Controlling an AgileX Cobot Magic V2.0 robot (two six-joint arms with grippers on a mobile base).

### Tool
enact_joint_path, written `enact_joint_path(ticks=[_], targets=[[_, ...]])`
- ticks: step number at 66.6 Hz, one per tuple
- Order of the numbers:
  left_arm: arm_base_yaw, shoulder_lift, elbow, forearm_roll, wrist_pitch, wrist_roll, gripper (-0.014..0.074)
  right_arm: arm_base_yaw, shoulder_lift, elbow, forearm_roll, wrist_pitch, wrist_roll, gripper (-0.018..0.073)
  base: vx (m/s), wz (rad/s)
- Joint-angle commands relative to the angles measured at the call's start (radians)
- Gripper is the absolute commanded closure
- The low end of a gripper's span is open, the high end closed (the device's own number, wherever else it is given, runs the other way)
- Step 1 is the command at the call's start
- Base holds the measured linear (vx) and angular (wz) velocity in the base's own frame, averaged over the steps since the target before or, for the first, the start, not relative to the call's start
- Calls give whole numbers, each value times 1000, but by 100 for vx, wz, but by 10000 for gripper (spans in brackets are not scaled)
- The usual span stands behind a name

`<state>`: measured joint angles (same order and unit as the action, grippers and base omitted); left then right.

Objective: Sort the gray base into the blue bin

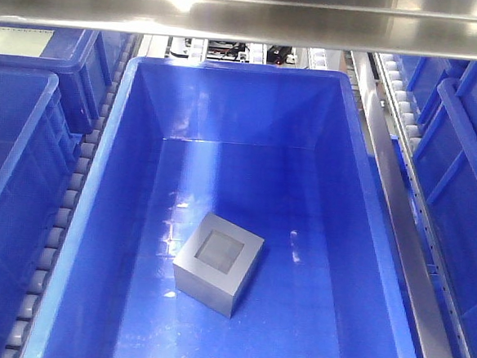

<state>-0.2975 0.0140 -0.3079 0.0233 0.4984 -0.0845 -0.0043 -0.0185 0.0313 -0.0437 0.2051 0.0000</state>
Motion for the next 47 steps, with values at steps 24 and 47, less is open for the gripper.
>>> enact_joint_path(ticks=[24, 47], targets=[[228, -35, 322, 8, -498, -2, 605, -2, -8, 6, -9, -78, -12, 564, 0, 0], [266, -44, 325, 59, -437, -2, 605, -2, -8, 6, -9, -78, -12, 564, 0, 0]])
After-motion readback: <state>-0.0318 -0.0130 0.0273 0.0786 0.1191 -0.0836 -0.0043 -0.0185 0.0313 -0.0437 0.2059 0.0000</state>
